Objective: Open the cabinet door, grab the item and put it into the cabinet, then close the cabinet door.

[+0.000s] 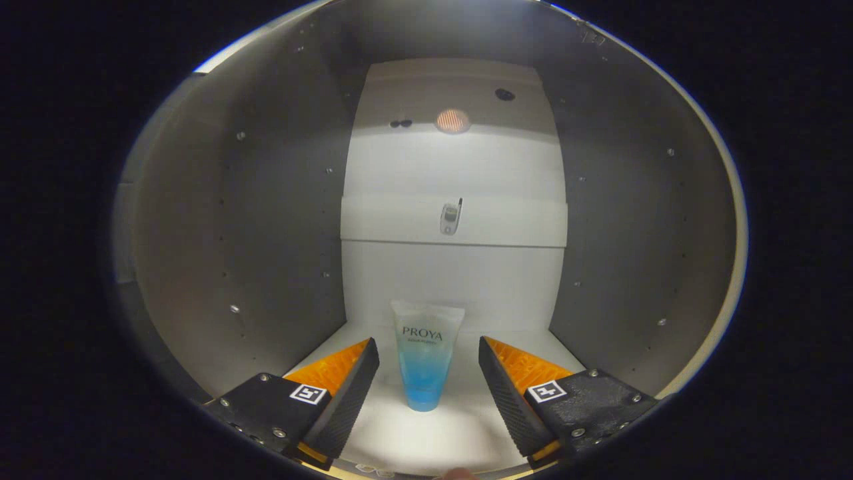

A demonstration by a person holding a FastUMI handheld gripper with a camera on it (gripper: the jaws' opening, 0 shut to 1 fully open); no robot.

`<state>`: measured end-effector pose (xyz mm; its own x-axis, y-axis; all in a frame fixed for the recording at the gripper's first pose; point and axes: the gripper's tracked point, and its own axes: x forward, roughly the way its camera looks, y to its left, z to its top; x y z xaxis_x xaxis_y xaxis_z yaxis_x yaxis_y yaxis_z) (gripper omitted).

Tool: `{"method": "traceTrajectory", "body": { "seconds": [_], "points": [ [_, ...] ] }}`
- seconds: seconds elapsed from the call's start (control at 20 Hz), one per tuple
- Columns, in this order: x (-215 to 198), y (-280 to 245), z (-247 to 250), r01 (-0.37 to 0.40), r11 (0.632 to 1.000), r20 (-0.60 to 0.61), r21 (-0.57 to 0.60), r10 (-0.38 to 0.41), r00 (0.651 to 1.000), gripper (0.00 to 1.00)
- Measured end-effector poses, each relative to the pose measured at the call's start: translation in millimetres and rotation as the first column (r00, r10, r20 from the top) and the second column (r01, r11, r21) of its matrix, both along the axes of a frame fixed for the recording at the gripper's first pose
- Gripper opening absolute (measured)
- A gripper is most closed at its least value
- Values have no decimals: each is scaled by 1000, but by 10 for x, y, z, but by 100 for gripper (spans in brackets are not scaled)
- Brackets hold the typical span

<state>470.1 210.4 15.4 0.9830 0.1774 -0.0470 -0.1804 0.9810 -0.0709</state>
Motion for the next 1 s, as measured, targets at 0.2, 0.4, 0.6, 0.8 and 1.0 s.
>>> {"method": "traceTrajectory", "body": {
  "seconds": [0.2, 0.4, 0.6, 0.8, 1.0],
  "points": [
    [-469, -14, 273, 1, 999, 34, 39, -2, 999, 93],
    [-1041, -56, 472, 11, 994, 39, 108, -15, 999, 93],
    [-1560, -170, 531, 44, 991, 34, 130, -49, 998, 93],
    [-2151, -292, 538, 75, 991, 51, 115, -81, 995, 93],
    [-2755, -238, 427, 25, 993, 50, 119, -31, 998, 93]
  ]
}}
